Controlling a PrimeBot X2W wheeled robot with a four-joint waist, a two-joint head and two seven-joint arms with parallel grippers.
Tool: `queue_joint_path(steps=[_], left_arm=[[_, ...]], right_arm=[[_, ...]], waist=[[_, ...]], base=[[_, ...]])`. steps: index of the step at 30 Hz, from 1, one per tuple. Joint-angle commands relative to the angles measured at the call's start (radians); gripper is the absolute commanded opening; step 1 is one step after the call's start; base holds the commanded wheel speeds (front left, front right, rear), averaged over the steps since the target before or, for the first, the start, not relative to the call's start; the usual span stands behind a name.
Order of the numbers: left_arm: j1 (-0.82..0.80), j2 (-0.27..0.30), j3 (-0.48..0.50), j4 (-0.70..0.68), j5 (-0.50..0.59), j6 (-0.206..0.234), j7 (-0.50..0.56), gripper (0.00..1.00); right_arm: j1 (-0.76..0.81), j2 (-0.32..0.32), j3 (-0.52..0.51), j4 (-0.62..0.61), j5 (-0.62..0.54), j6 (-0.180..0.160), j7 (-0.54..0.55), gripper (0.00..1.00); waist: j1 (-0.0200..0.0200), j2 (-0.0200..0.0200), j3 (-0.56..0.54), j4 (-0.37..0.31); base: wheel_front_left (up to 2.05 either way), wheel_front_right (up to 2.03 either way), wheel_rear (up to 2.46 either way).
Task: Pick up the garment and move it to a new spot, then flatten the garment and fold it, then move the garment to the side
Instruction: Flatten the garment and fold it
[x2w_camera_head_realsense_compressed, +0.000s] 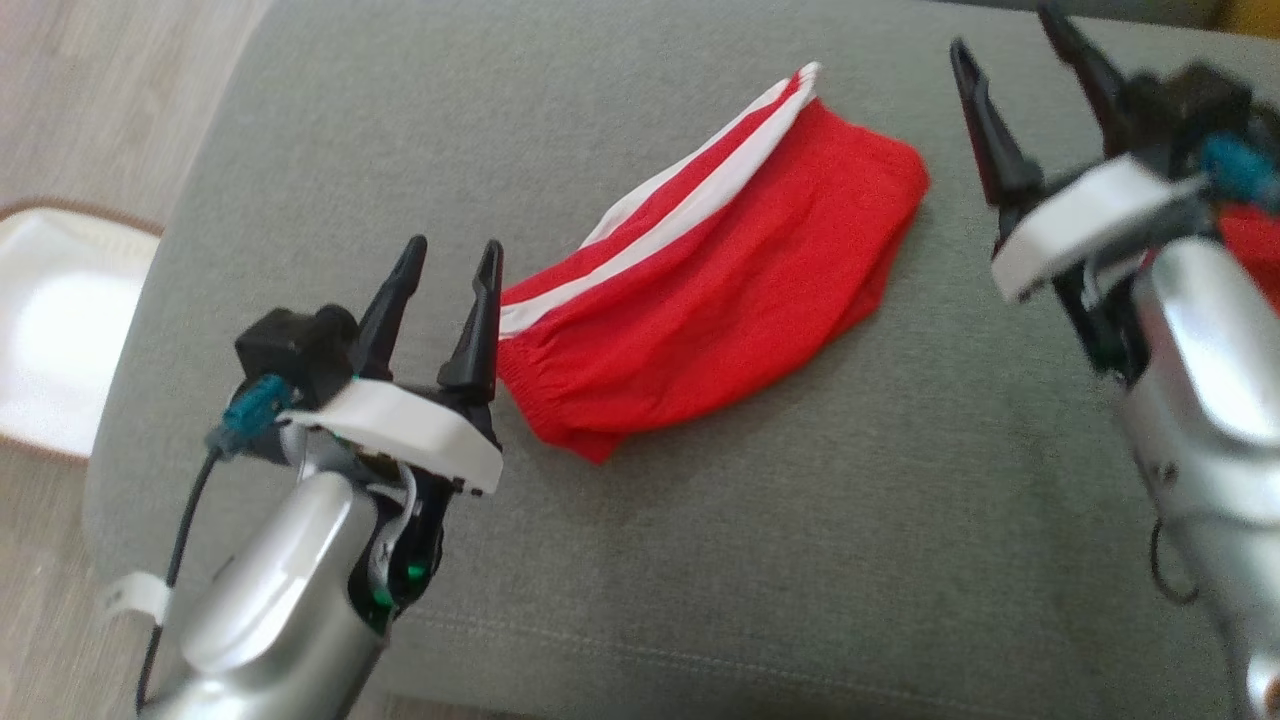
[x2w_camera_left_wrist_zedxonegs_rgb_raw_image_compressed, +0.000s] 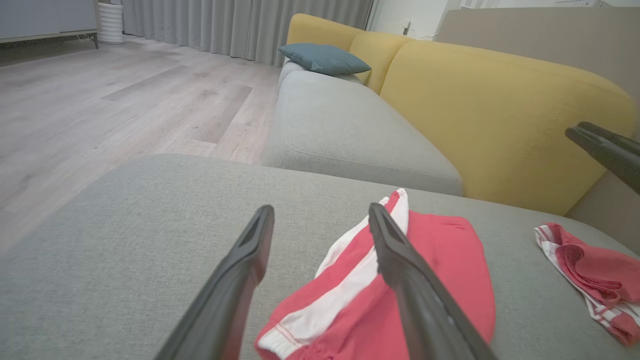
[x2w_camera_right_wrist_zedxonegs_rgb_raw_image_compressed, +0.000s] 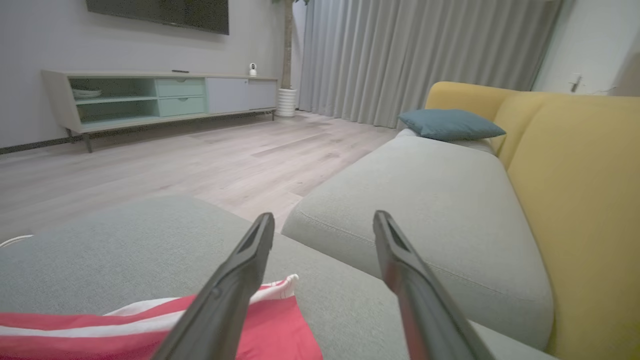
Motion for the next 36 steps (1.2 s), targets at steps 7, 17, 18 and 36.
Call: queue_joint_path(steps=[7, 17, 18, 36], left_arm=[[0.048, 0.014, 0.078, -0.044, 0.056, 0.052, -0.012, 1.00], [0.200, -0.074, 0.187, -0.118, 0.220, -0.011, -0.012, 1.00], [0.212, -0.081, 0.195, -0.117, 0.237, -0.021, -0.012, 1.00], [0.221, -0.194, 0.296, -0.073, 0.351, -0.157, -0.012, 1.00]], right_arm=[[0.242, 0.124, -0.198, -0.224, -0.141, 0.007, -0.002, 1.00], [0.558, 0.266, -0.374, -0.483, -0.229, 0.007, 0.013, 1.00], [0.575, 0.267, -0.372, -0.493, -0.218, 0.007, 0.013, 1.00], [0.549, 0.267, -0.390, -0.397, 0.138, 0.007, 0.231, 1.00]], waist=[[0.0000, 0.0000, -0.059, -0.061], [0.0000, 0.0000, -0.077, -0.087], [0.0000, 0.0000, -0.078, -0.088], [0.0000, 0.0000, 0.004, 0.032]], base=[[0.00, 0.00, 0.00], [0.00, 0.00, 0.00], [0.00, 0.00, 0.00], [0.00, 0.00, 0.00]])
